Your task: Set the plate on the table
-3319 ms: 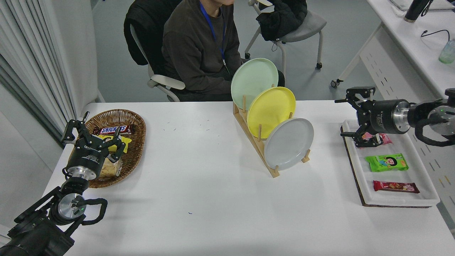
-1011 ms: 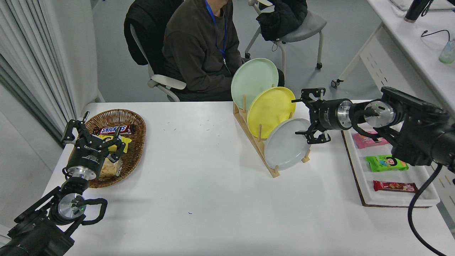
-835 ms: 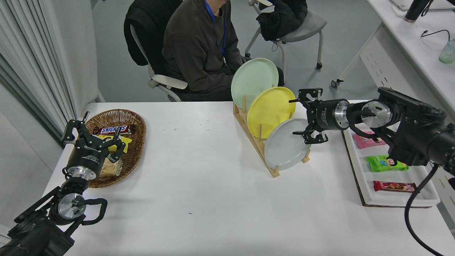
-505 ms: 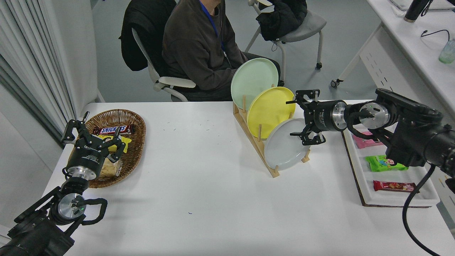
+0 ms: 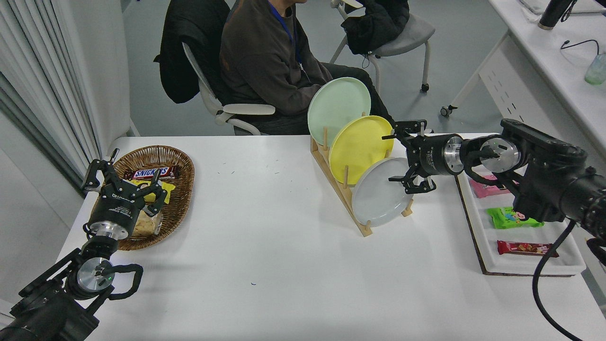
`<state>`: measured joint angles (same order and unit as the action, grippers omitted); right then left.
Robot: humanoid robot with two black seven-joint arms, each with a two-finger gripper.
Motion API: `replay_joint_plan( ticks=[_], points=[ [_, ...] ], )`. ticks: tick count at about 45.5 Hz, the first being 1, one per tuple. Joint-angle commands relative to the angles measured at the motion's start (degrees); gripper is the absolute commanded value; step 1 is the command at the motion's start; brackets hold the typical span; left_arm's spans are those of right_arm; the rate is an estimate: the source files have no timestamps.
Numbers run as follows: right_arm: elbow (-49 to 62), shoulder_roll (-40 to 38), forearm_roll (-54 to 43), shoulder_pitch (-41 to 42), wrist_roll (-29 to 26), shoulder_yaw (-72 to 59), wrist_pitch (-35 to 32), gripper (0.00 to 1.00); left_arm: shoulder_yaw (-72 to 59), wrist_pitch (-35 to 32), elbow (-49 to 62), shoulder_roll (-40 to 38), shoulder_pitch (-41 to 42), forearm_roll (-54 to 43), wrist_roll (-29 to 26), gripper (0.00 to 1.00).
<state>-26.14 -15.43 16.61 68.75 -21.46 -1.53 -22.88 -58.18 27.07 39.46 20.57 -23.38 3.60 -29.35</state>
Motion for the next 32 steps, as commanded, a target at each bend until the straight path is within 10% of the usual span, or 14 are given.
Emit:
replay_joint_plan(
  ticks=[1,32],
  points=[
    [0.39,0.14,-0.17,-0.02,-0.08,-0.05,0.03,0.98,0.00,0.00,0.00,0.00,0.00,0.00,0.09,0.98],
    [0.30,0.05,-0.17,0.07,-0.17,0.65,0.20,0.53,0.00,0.00,0.00,0.00,0.00,0.00,0.00,0.98]
  ],
)
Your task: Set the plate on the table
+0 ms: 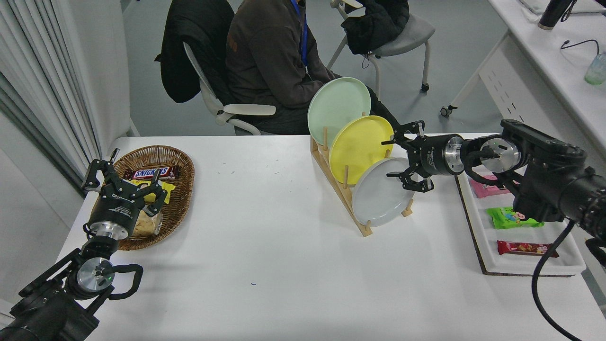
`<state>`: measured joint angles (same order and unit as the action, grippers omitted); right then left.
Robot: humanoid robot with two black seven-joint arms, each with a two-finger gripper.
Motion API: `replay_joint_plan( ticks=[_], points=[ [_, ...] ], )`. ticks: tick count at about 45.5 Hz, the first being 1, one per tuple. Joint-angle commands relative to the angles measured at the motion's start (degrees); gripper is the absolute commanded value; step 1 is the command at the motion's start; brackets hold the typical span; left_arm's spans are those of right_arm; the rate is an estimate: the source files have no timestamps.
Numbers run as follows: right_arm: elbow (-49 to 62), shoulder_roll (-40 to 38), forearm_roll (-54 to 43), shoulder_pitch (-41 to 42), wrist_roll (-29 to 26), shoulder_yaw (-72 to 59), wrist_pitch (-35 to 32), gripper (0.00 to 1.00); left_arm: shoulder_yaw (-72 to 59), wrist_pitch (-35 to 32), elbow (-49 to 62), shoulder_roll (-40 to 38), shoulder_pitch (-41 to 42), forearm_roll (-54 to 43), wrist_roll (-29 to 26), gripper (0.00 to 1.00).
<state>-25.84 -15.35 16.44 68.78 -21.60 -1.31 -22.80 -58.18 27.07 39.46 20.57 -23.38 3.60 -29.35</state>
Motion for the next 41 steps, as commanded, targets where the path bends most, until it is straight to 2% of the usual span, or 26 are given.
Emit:
replay_joint_plan(
  ticks=[1,26,41],
  points=[
    [0.00,-0.03,0.08,-0.05,-0.02,0.78,0.21,0.52,0.00,0.00,0.00,0.00,0.00,0.00,0.00,0.98],
    [-2.54,-0.82,1.14,-2.16,-0.46,3.95,2.41,0.51,0.00,0.00,0.00,0.00,0.00,0.00,0.00,0.98],
    [-12.38,-7.59,1.31,-4.09,-1.34,7.29,6.36,0.50,0.00,0.00,0.00,0.00,0.00,0.00,0.00,0.98]
  ],
)
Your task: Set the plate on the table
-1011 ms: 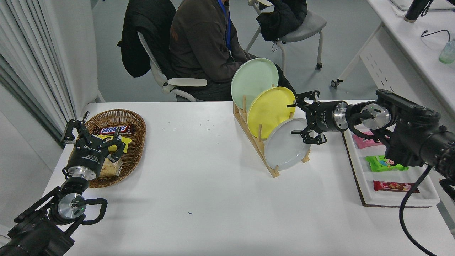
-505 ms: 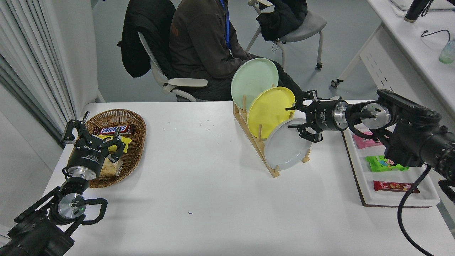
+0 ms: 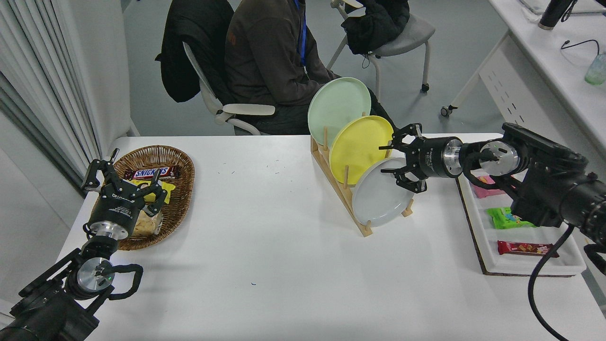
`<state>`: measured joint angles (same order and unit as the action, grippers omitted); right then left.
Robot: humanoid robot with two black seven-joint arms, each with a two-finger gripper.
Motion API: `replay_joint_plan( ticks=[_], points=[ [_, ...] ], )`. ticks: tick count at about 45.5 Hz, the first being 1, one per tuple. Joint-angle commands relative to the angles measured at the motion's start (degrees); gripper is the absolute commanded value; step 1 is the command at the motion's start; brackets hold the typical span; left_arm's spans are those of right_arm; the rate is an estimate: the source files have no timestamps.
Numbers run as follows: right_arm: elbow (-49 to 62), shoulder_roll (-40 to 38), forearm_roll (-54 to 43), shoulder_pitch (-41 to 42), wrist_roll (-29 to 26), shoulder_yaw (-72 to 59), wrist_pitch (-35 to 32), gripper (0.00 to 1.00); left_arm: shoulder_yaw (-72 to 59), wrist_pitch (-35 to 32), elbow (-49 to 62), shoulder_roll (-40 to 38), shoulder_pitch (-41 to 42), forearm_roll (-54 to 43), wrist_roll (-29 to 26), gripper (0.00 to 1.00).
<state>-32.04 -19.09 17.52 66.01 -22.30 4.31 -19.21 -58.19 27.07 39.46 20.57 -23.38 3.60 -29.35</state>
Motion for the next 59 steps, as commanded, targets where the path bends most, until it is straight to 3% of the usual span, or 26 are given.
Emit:
replay_joint_plan(
  ticks=[1,35,42,59],
  points=[
    [-6.54,-4.11,0.14,-1.41,-0.64,1.76,3.03,0.50,0.00,0.00,0.00,0.00,0.00,0.00,0.00,0.98],
    [-4.26,-3.24,-0.21,-0.45,-0.73,4.22,8.13,0.45,0.00,0.00,0.00,0.00,0.00,0.00,0.00,0.98],
    [-4.26,-2.98,-0.21,-0.45,-2.66,4.22,8.57,0.38,0.00,0.00,0.00,0.00,0.00,0.00,0.00,0.98],
    [-4.35,-2.89,0.05,-0.01,-5.04,4.57,9.01,0.38,0.00,0.00,0.00,0.00,0.00,0.00,0.00,0.98]
  ],
)
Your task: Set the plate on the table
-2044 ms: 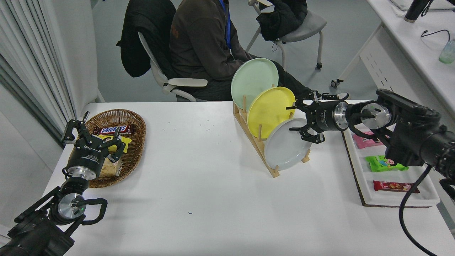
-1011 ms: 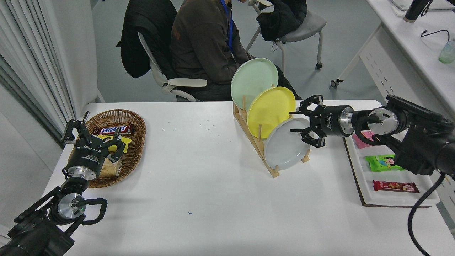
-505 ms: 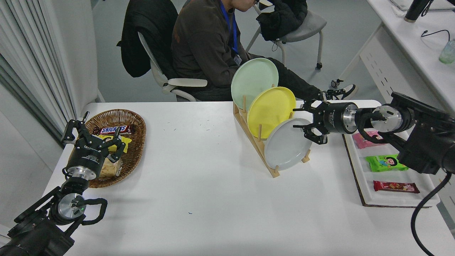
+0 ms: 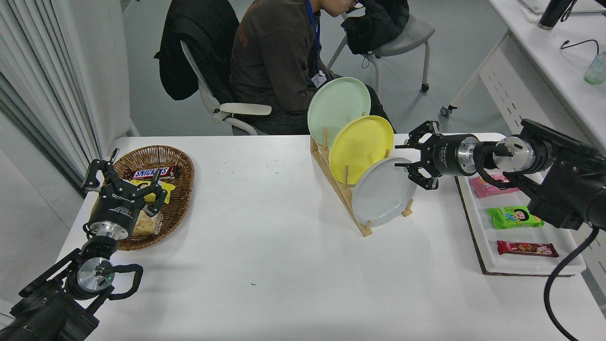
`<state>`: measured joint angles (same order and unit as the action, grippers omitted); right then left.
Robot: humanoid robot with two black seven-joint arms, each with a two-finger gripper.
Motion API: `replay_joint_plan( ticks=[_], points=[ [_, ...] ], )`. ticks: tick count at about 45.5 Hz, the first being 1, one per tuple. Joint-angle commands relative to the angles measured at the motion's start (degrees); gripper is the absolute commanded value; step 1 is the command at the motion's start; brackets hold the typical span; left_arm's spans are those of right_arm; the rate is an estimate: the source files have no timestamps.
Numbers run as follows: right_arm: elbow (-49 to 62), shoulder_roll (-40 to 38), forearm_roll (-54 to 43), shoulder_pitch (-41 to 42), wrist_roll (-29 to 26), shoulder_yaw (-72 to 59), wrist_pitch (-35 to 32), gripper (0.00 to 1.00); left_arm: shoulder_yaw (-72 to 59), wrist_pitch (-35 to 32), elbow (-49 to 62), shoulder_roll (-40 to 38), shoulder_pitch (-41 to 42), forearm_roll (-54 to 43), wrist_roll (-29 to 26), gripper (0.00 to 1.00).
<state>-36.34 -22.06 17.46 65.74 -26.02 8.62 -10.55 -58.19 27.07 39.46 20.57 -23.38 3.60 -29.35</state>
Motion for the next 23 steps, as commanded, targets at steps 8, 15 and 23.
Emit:
replay_joint_plan(
  ticks=[8,15,23],
  points=[
    [0.04,0.53,0.03,0.27,-1.41,0.52,0.36,0.38,0.01,0.00,0.00,0.00,0.00,0.00,0.00,0.98],
    [1.01,1.23,0.03,0.27,-1.41,0.52,0.45,0.38,0.01,0.00,0.00,0.00,0.00,0.00,0.00,0.98],
    [2.94,2.64,0.03,0.97,-1.41,0.52,0.45,0.37,0.01,0.00,0.00,0.00,0.00,0.00,0.00,0.98]
  ],
)
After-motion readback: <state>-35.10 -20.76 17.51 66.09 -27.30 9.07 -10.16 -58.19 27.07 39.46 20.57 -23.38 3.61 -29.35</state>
